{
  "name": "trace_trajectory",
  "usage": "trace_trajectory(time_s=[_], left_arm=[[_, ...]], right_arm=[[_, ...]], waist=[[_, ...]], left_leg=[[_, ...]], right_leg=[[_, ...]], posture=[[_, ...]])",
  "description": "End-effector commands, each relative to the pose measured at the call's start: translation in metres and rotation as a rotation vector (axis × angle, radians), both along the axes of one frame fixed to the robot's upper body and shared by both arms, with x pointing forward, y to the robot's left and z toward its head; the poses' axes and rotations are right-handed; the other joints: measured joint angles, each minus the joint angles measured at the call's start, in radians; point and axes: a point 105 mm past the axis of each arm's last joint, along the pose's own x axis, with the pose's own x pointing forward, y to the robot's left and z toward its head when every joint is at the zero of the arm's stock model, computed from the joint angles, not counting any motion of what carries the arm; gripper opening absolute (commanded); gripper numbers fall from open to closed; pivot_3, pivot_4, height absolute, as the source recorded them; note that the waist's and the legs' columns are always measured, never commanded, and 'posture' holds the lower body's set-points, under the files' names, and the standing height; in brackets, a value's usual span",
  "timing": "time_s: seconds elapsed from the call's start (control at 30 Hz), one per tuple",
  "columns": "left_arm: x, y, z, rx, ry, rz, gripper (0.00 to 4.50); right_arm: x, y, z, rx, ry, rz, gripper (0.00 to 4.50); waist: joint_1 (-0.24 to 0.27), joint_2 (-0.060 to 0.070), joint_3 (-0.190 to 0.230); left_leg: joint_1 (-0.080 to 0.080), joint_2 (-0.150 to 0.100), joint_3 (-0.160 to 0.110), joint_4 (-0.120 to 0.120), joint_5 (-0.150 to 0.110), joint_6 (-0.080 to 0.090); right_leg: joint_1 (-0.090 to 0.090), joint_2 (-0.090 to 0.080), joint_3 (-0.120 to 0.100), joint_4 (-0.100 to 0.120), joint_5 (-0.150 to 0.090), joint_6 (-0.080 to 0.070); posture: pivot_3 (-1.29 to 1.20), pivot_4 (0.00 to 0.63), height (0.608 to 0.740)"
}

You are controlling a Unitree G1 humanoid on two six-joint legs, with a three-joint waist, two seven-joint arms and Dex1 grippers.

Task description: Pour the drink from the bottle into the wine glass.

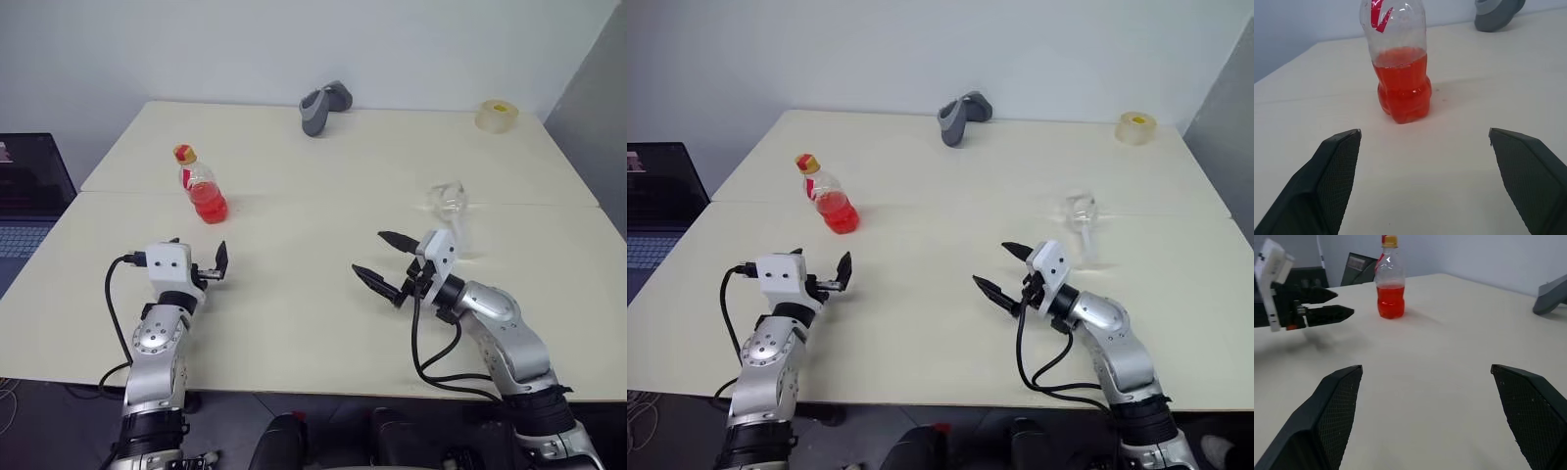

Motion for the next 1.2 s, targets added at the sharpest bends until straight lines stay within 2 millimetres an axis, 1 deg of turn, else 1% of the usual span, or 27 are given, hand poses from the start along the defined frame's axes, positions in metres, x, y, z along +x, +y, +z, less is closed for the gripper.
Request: trace_trajectory(time_s=[0.03, 0.13, 0.27, 0.43, 0.57, 0.73, 0.9, 1.0, 1.2], left_arm=[[0.013, 0.009, 0.008, 0.009, -0.004, 0.072, 4.49], [0.024, 0.011, 0.014, 0.021, -0.006, 0.09, 4.49], [0.037, 0.019, 0.016, -0.002, 0.008, 0.143, 4.49], [0.06, 0.016, 0.02, -0.023, 0.025, 0.104, 4.49], [0.078, 0.018, 0.026, -0.045, 0.043, 0.093, 4.49], [0.096, 0.014, 0.034, -0.036, 0.038, 0.081, 4.49], [0.109, 0.01, 0.041, -0.019, 0.034, 0.082, 4.49], [0.112, 0.008, 0.042, -0.022, 0.034, 0.083, 4.49], [0.117, 0.015, 0.045, -0.09, 0.038, 0.136, 4.49]], right_arm=[[-0.005, 0.008, 0.016, 0.0, -0.047, 0.062, 4.5], [-0.004, 0.009, 0.015, -0.012, -0.052, 0.062, 4.5], [-0.005, 0.014, 0.016, -0.017, -0.063, 0.064, 4.5], [-0.007, 0.02, 0.022, -0.008, -0.083, 0.078, 4.5], [-0.005, 0.023, 0.026, -0.01, -0.098, 0.079, 4.5], [-0.004, 0.026, 0.029, -0.006, -0.11, 0.078, 4.5], [-0.004, 0.027, 0.029, -0.006, -0.111, 0.072, 4.5], [-0.003, 0.026, 0.027, -0.007, -0.11, 0.064, 4.5], [-0.003, 0.024, 0.026, -0.008, -0.111, 0.047, 4.5]], waist=[[0.0, 0.0, 0.0], [0.0, 0.0, 0.0], [0.0, 0.0, 0.0], [0.0, 0.0, 0.0], [0.0, 0.0, 0.0], [0.0, -0.001, 0.0], [0.0, -0.001, 0.0], [-0.001, -0.001, 0.0], [-0.001, -0.001, 0.0]], left_leg=[[0.0, 0.0, 0.0, 0.0, 0.0, 0.0], [0.0, 0.0, -0.001, 0.0, 0.0, 0.0], [-0.001, 0.0, 0.0, 0.0, 0.0, 0.0], [-0.001, 0.0, -0.001, 0.0, 0.0, 0.0], [-0.001, -0.001, -0.001, 0.001, 0.0, 0.0], [-0.002, -0.001, -0.001, 0.001, 0.0, 0.0], [-0.002, -0.001, 0.0, 0.001, 0.0, 0.0], [-0.002, -0.001, 0.0, 0.001, 0.0, 0.0], [-0.002, -0.001, 0.0, 0.001, 0.0, 0.0]], right_leg=[[0.0, 0.0, 0.0, 0.0, 0.0, 0.0], [0.0, 0.0, -0.001, 0.0, 0.0, 0.0], [-0.001, 0.0, -0.001, 0.0, 0.0, 0.0], [-0.001, 0.0, -0.001, 0.0, 0.0, 0.0], [-0.001, 0.0, -0.002, 0.0, 0.0, 0.0], [-0.001, 0.0, -0.003, 0.0, 0.0, 0.0], [-0.002, 0.0, -0.003, 0.0, 0.0, 0.0], [-0.002, 0.0, -0.004, 0.0, 0.0, 0.0], [-0.002, 0.0, -0.004, 0.0, 0.0, 0.0]], posture=[[0.0, 0.15, 0.74], [0.0, 0.15, 0.74], [0.0, 0.15, 0.74], [0.0, 0.15, 0.74], [0.0, 0.15, 0.74], [0.0, 0.15, 0.74], [0.0, 0.15, 0.74], [0.0, 0.15, 0.74], [0.0, 0.15, 0.74]])
